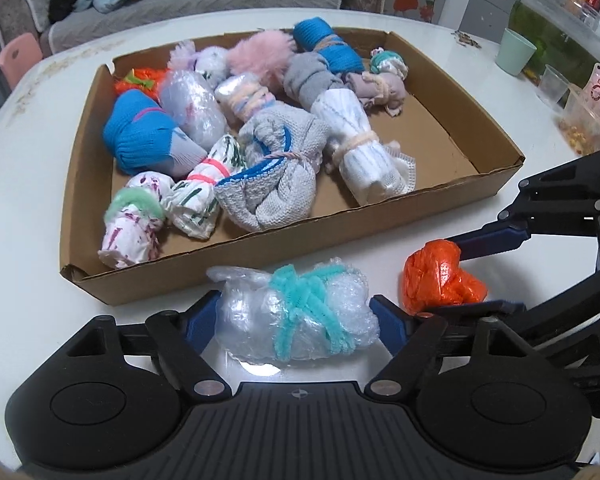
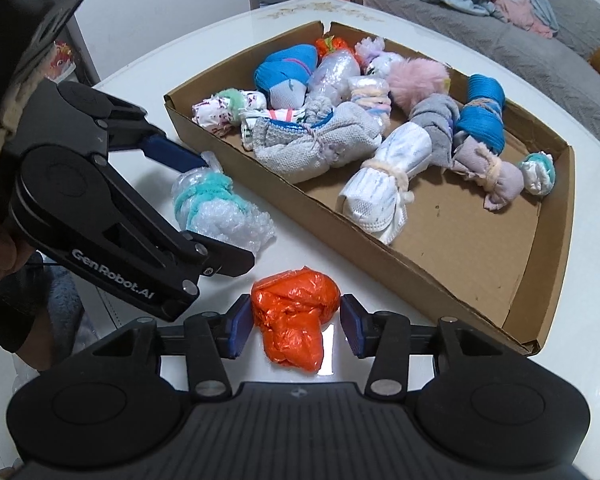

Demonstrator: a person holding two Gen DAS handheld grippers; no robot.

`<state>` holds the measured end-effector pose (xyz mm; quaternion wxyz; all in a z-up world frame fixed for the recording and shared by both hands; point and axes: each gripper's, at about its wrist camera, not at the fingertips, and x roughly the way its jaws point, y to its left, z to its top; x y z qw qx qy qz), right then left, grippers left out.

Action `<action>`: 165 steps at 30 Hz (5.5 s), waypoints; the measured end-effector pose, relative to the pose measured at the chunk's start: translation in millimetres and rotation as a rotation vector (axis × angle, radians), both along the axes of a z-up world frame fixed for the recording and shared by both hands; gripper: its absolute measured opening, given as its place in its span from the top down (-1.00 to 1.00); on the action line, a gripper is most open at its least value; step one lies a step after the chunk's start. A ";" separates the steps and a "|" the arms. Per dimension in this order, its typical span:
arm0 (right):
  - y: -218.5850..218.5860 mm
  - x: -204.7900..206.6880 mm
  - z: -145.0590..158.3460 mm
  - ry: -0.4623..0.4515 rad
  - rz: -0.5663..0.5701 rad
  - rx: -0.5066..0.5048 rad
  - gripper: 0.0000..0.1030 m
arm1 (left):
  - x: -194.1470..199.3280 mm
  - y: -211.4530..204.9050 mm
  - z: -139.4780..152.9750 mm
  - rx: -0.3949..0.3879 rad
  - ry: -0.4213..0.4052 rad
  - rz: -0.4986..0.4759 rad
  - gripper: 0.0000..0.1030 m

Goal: Organize objects

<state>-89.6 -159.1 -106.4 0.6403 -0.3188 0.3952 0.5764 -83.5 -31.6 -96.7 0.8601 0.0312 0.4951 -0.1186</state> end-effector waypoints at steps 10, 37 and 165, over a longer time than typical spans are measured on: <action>-14.4 1.8 17.8 0.028 0.010 0.006 0.31 | -9.1 -4.7 12.4 0.010 0.003 -0.059 -0.35; -40.0 121.1 74.5 -0.130 -0.309 0.310 0.31 | 76.8 -111.9 66.2 0.035 -0.168 -0.381 -0.33; 15.9 70.3 62.1 0.030 -0.499 0.231 -0.98 | 27.2 13.4 83.7 0.000 -0.127 0.226 -0.99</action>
